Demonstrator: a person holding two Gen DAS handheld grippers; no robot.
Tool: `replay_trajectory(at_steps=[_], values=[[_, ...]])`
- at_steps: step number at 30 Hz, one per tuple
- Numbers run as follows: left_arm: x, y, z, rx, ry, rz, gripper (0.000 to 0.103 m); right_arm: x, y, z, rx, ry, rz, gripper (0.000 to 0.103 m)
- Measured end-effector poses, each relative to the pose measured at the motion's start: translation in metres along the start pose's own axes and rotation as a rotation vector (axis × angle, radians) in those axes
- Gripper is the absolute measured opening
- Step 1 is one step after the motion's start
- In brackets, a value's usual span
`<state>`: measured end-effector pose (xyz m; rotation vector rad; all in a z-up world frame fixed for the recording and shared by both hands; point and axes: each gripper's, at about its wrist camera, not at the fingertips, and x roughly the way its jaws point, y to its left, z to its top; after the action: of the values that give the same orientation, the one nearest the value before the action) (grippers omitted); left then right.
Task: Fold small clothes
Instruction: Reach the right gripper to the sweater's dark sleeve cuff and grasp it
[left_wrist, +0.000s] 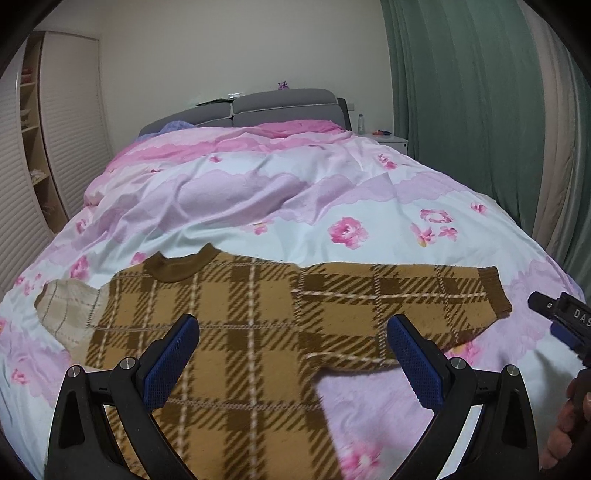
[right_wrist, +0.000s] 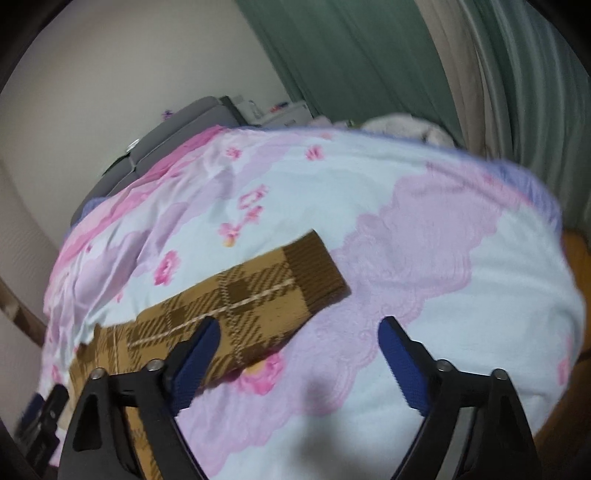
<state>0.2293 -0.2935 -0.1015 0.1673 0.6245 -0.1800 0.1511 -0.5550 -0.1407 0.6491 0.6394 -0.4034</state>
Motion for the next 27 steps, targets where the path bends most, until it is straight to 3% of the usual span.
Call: replay_trajectory(at_steps=[3, 8, 18, 22, 27], values=[[0.008, -0.012, 0.003, 0.003, -0.01, 0.001, 0.103, 0.018, -0.012, 0.004, 0.029, 0.018, 0.007, 0.077], [0.021, -0.027, 0.01, 0.021, -0.029, 0.017, 0.103, 0.046, -0.025, 0.008, 0.08, 0.061, 0.05, 0.058], [0.046, -0.027, 0.009, -0.001, 0.014, 0.035, 0.103, 0.104, -0.046, 0.018, 0.161, 0.113, 0.08, 0.056], [0.047, -0.024, 0.007, 0.001, 0.021, 0.036, 0.103, 0.112, -0.047, 0.02, 0.186, 0.123, 0.123, 0.03], [0.041, -0.009, 0.01, -0.014, 0.014, 0.038, 0.103, 0.085, -0.033, 0.021, 0.158, 0.047, 0.195, 0.018]])
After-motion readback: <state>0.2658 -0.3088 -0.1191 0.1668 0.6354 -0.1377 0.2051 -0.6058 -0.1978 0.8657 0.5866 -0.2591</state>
